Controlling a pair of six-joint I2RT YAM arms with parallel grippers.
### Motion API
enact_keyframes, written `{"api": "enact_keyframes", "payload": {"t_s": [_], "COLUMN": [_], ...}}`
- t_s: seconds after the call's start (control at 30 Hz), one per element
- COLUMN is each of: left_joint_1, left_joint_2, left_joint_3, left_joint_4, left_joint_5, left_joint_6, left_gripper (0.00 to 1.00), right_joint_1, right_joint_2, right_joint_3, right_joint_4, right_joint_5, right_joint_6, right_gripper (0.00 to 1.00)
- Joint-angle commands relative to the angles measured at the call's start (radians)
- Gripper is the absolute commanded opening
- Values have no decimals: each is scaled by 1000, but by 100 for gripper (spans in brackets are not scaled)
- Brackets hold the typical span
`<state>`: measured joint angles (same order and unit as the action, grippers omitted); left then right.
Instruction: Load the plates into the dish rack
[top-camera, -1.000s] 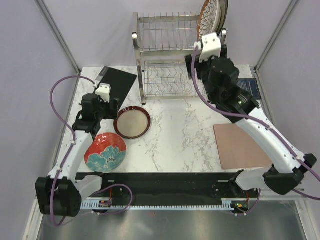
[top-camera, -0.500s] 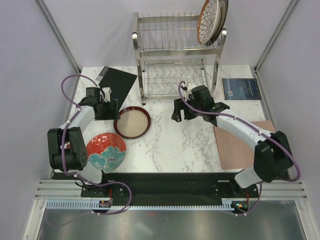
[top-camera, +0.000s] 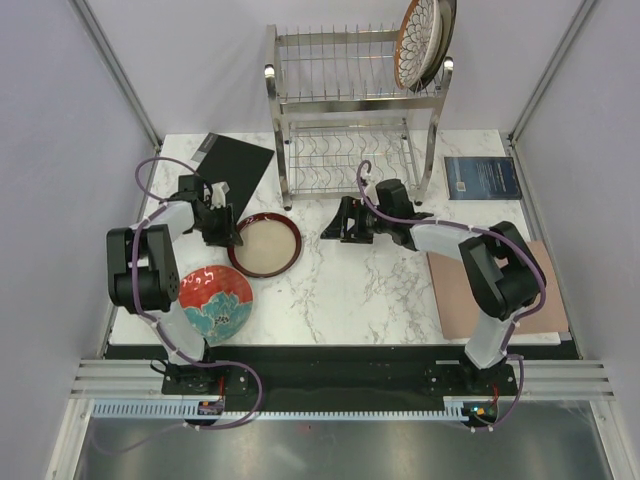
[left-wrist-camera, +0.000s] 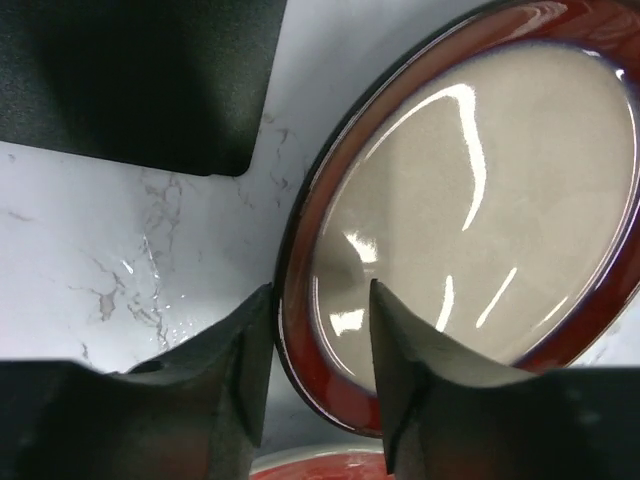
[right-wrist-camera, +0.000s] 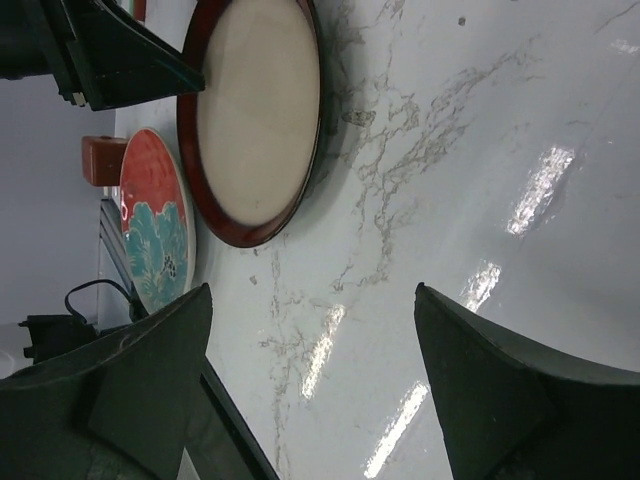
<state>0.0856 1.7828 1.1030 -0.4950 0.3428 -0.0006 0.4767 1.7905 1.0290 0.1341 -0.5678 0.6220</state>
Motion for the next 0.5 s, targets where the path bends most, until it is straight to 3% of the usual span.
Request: {"api": "enact_keyframes", "payload": {"t_s": [0.0, 0.2, 0.47], "left_joint_1": [5, 2, -56], "left_joint_2": [32, 63, 75], "left_joint_3": [55, 80, 115], "left_joint_4": [-42, -76, -122], "left_joint_5": [113, 162, 243], "left_joint_6": [-19, -13, -6], "left_gripper": [42, 26, 2], "right_joint_1": [0, -1, 0], "right_joint_2": [50, 173, 306], "right_joint_3": [-21, -52, -52], "right_joint_4": [188, 301, 498], "right_joint_5": [-81, -168, -165], "right_joint_6": [107, 151, 286], "right_gripper": [89, 88, 87]}}
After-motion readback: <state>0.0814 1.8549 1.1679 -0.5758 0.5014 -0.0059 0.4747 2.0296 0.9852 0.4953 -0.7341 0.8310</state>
